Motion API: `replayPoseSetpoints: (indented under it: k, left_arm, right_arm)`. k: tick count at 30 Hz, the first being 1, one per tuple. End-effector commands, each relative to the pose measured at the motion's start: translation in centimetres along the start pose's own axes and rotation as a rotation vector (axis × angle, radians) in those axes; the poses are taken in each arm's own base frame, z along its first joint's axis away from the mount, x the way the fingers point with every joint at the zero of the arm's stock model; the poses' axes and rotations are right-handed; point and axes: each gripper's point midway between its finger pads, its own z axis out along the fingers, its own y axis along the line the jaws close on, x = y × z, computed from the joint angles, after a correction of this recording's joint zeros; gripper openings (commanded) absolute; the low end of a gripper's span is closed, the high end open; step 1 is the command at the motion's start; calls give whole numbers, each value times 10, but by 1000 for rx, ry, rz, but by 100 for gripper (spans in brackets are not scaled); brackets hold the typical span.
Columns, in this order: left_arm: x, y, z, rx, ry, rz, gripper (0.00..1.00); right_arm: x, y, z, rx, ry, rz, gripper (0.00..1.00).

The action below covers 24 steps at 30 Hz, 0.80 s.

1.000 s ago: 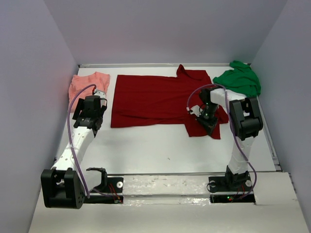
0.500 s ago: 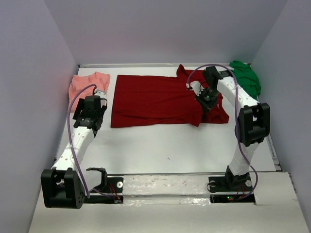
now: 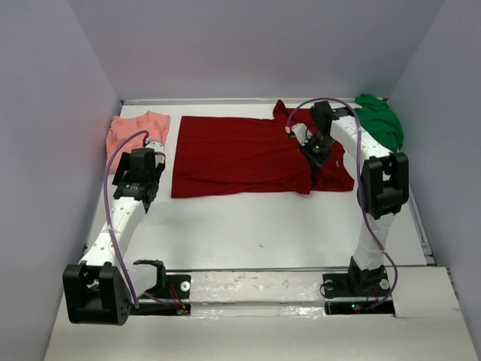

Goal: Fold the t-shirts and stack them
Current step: Fold the tshirt

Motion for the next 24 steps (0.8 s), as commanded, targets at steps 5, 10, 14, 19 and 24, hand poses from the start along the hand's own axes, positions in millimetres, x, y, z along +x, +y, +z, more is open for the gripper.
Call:
replayPoseSetpoints:
  k: [5,10,14,19,24]
  left_arm:
    - [-6,3,-1,-9,-19,-7,84]
    - [-6,2,0,-7,-14,-5,84]
    - [-4,-1,2,-1,-7,2,84]
    - [-5,-1,2,-3,-7,3,84]
    - [-5,-2,3,0,-4,3,84]
  right_arm:
    - [-47,-27,-3,89,-114,17,0]
    - [-60,-40,-5,133,-142,26,0]
    - [-67,-49,-5,165,-157,33,0]
    - [-74,-56,-4,186,-169,38,0]
    - [-85,-65,-5,220,-199,42,0]
